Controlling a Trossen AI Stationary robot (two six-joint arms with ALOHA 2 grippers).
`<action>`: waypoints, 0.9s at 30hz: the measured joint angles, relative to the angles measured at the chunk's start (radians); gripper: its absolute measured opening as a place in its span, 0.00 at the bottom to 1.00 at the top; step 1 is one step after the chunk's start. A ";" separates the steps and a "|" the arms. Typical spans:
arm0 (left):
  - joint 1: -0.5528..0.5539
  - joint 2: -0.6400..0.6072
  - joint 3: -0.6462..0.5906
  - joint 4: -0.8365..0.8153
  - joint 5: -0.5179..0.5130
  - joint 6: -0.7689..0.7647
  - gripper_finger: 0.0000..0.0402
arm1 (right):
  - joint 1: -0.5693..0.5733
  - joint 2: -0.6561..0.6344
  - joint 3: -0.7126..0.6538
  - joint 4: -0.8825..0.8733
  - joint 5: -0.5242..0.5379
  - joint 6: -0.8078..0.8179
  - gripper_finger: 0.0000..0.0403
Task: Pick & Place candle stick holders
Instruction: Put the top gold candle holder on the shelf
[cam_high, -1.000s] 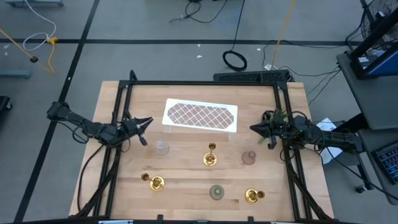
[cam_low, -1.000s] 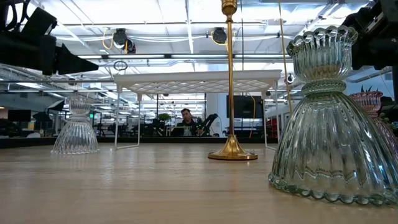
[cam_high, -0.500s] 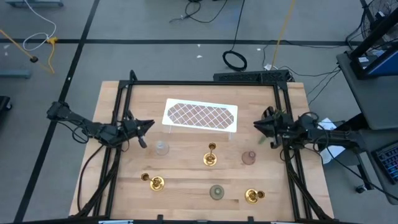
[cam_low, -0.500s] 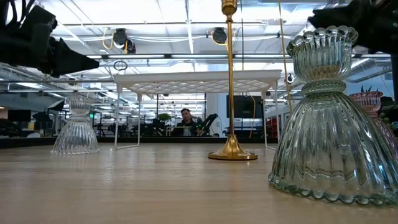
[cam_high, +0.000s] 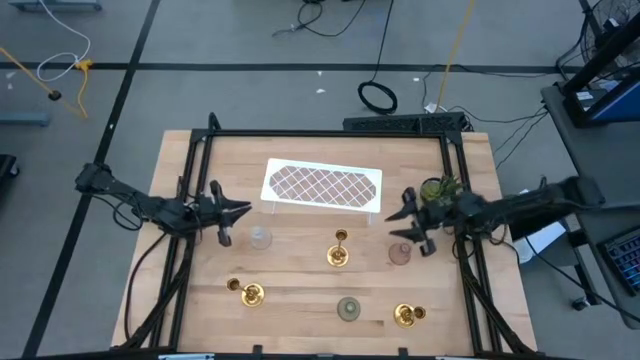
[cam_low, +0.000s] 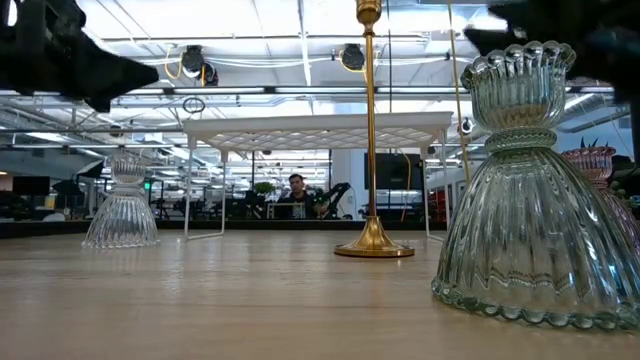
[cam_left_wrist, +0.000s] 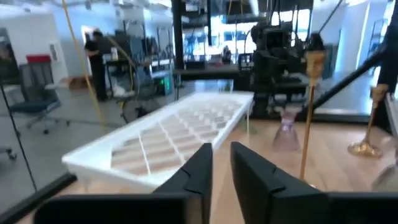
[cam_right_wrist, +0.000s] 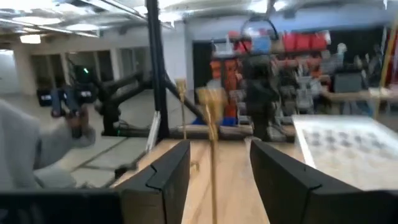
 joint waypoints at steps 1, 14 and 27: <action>0.000 0.000 0.000 0.018 0.000 0.011 0.21 | 0.011 0.050 0.036 0.014 -0.001 -0.019 0.41; 0.000 0.000 0.001 0.041 -0.008 0.018 0.49 | 0.053 0.540 0.320 -0.001 0.003 -0.011 0.43; 0.000 0.000 0.001 0.038 -0.011 0.006 0.45 | 0.050 0.779 0.367 0.248 0.079 -0.015 0.41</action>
